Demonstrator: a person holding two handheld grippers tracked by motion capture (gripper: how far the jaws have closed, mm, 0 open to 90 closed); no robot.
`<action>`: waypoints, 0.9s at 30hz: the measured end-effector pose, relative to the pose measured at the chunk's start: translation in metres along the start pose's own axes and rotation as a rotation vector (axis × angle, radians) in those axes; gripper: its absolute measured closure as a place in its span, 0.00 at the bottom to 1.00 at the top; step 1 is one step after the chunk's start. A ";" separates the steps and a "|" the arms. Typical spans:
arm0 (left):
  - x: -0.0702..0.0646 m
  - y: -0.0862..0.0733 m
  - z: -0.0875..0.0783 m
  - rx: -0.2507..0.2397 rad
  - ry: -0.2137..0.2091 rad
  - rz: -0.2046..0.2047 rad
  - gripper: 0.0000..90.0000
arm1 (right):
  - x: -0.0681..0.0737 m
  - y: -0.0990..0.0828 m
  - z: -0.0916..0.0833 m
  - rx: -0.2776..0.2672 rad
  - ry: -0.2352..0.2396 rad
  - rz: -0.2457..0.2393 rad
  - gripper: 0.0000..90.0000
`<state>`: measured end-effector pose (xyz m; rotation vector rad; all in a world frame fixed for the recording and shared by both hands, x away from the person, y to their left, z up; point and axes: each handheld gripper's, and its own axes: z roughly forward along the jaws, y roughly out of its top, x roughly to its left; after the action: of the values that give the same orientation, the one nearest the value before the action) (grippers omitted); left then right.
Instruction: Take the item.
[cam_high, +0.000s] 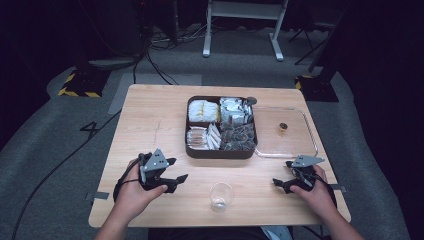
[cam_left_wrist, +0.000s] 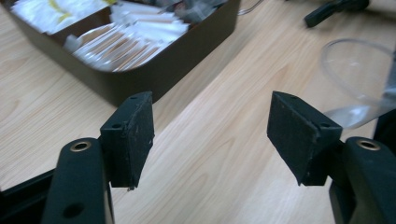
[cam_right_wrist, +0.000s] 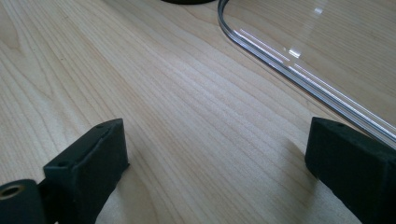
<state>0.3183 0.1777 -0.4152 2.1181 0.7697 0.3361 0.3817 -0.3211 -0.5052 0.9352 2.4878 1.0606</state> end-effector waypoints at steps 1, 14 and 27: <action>0.002 -0.001 -0.001 0.002 0.009 0.000 0.36 | 0.000 0.000 0.000 0.000 -0.001 0.000 0.06; 0.031 -0.025 -0.006 0.058 0.119 -0.074 0.34 | 0.000 0.000 0.000 -0.001 -0.001 -0.001 0.07; 0.051 -0.061 -0.009 0.158 0.195 -0.146 0.33 | 0.000 0.000 0.000 -0.002 -0.001 0.000 0.07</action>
<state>0.3286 0.2440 -0.4593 2.1816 1.0896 0.4191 0.3810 -0.3214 -0.5052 0.9345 2.4862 1.0617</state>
